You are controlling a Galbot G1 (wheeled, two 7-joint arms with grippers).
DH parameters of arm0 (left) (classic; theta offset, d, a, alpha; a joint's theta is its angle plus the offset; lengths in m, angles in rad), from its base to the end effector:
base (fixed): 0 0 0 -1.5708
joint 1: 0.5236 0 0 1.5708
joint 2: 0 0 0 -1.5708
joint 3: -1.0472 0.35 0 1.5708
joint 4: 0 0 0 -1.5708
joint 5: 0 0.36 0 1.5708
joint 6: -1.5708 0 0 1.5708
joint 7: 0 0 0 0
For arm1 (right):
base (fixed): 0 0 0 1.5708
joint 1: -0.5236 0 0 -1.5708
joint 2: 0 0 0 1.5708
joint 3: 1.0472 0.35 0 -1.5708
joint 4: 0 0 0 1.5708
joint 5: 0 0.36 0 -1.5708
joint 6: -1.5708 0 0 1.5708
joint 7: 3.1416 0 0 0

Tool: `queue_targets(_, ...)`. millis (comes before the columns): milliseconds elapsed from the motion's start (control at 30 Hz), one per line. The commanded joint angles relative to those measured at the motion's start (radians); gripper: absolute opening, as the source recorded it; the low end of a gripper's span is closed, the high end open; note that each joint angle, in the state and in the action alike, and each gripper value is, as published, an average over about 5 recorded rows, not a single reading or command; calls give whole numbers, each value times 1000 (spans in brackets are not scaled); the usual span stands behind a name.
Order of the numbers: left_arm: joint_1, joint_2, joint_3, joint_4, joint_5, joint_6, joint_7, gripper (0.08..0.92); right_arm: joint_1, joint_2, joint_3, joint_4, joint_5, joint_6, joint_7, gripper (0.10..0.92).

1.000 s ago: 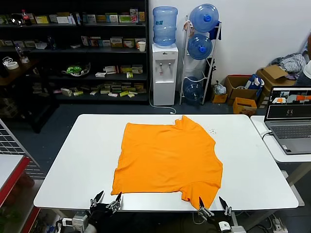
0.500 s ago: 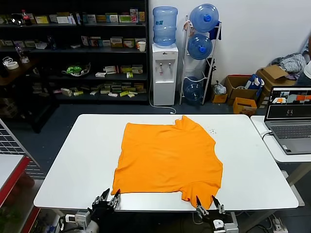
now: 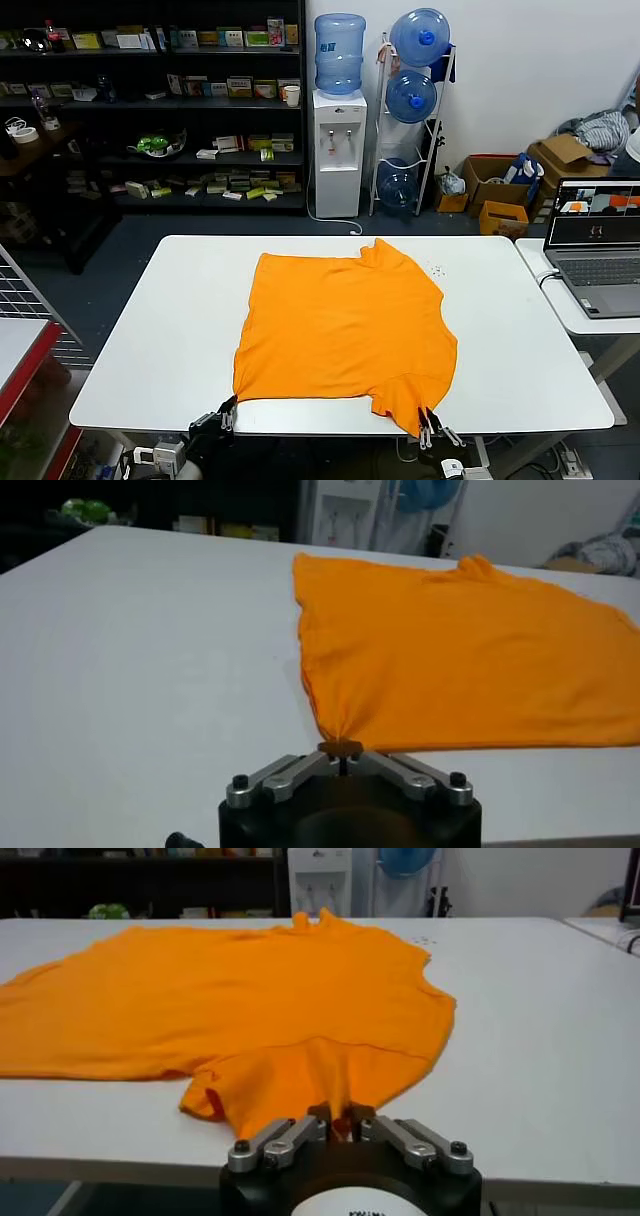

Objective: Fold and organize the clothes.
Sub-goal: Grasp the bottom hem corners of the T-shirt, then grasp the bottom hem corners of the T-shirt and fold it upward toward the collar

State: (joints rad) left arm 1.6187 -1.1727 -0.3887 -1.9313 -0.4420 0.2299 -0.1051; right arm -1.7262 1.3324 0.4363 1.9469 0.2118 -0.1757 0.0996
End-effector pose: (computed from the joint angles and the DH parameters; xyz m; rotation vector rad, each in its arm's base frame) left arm 0.1601 0.0447 -0.3682 -0.2043 -2.6055 0.1144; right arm 0.1223 -0.0231 -0.3795 0.0924 -2.6340 -0.0098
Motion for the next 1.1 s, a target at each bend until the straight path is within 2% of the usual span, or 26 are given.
queue_targets(33, 13, 8, -3, -11, -7, -5, 3, 90, -72, -37, 6, 80, 48, 13, 9, 124)
queue_targets(367, 181, 141, -53, -170, -131, 0, -36, 90, -248, -132, 48, 226, 125, 87, 36, 125)
queue_targets(533, 190, 149, -59, -215, -147, -10, -43, 90, -140, -120, 48, 212, 132, 117, 58, 124)
queue_targets(633, 113, 147, -49, -192, -126, -51, -30, 90, -9, -124, 42, 173, 165, 114, 83, 124)
queue_targets(767, -57, 155, -26, -101, -101, -106, -3, 90, 168, -152, 26, 119, 225, 82, 114, 125)
queue_targets(933, -282, 178, 26, 3, -127, -107, 11, 90, 329, -201, -16, 34, 293, 39, 141, 125)
queue_targets(1100, -408, 184, 97, 105, -142, -95, 16, 90, 454, -233, -82, -76, 341, 8, 159, 125)
